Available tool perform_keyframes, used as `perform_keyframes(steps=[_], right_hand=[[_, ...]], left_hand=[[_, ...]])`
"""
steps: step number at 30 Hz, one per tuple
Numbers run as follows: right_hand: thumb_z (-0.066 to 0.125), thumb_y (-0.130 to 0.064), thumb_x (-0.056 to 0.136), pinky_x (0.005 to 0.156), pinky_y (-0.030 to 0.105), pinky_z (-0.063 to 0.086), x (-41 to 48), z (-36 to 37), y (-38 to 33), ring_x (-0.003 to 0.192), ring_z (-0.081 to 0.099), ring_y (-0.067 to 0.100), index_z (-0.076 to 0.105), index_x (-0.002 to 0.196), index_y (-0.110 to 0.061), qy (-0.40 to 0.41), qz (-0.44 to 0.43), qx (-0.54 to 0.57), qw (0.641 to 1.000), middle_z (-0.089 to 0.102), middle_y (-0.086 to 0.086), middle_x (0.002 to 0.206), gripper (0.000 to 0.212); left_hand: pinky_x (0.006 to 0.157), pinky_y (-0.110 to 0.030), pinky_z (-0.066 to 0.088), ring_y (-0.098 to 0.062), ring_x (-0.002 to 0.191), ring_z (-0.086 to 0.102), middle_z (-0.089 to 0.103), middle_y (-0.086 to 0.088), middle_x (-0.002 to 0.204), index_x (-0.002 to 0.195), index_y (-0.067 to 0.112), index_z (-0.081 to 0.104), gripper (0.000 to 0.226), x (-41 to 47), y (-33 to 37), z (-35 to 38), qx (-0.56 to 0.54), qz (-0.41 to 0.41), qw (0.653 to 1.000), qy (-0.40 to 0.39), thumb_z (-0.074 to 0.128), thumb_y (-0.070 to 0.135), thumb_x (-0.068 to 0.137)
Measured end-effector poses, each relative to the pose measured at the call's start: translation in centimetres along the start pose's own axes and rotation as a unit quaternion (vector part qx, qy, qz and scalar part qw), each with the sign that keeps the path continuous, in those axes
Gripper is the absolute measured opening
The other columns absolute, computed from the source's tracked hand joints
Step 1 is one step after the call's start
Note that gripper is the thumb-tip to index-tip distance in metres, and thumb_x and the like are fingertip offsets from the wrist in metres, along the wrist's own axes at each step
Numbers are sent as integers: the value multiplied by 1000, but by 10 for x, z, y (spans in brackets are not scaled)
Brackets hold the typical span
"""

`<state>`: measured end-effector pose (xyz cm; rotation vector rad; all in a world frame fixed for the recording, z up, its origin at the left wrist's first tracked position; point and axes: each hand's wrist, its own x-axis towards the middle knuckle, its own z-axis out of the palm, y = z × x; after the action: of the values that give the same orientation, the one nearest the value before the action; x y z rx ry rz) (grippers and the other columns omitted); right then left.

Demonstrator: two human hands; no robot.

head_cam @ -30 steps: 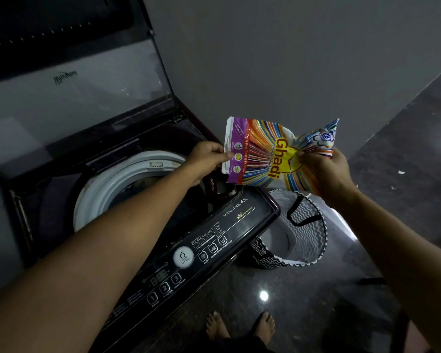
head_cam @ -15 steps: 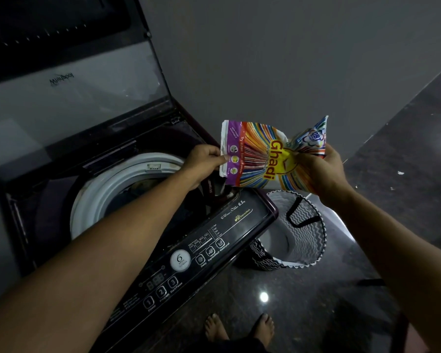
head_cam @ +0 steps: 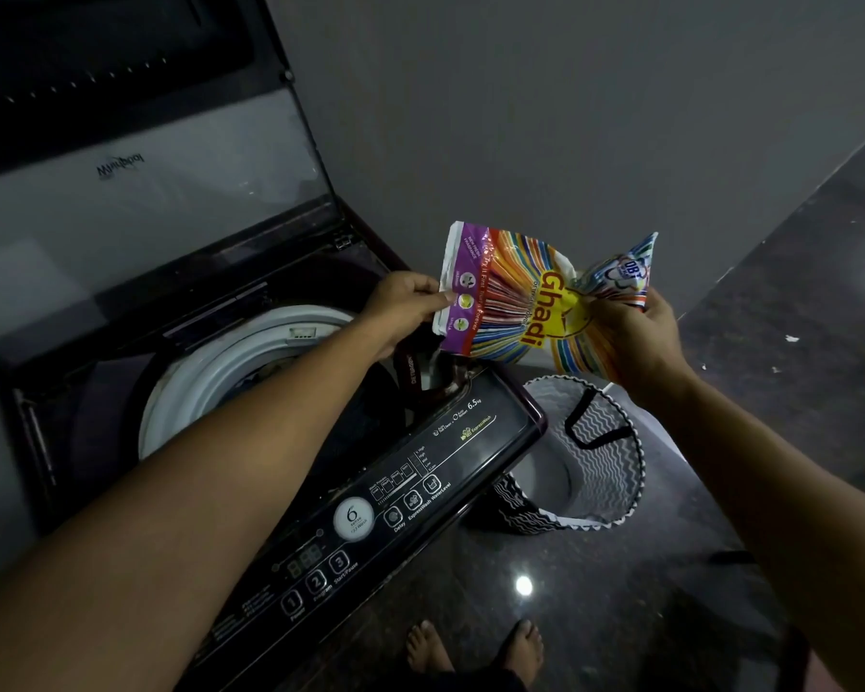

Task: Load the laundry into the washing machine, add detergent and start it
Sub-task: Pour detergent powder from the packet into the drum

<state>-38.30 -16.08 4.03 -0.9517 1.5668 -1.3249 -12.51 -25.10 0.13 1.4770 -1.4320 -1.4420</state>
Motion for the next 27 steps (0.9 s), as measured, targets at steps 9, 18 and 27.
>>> perform_keyframes(steps=[9, 18, 27], right_hand=[[62, 0, 90, 80, 34, 59, -1, 3, -2, 85, 73, 14, 66, 104, -17, 9, 3, 12, 1000, 74, 0, 96, 23], [62, 0, 90, 80, 34, 61, 1, 0, 0, 88, 74, 17, 66, 107, -16, 19, 10, 28, 999, 74, 2, 98, 24], [63, -1, 90, 78, 34, 61, 4, 2, 4, 85, 74, 17, 66, 109, -13, 20, 14, 25, 999, 74, 4, 98, 23]], left_hand=[[64, -19, 54, -6, 75, 73, 77, 1, 89, 92, 10, 72, 13, 2, 4, 1, 22, 3, 1000, 11, 71, 23, 90], [65, -20, 55, -6, 75, 73, 76, 0, 90, 95, 9, 72, 13, 4, 7, 5, 11, 14, 1000, 7, 70, 21, 91], [61, -17, 54, -8, 78, 74, 76, 1, 91, 97, 8, 72, 17, 5, 6, 3, 33, 21, 999, 16, 69, 24, 92]])
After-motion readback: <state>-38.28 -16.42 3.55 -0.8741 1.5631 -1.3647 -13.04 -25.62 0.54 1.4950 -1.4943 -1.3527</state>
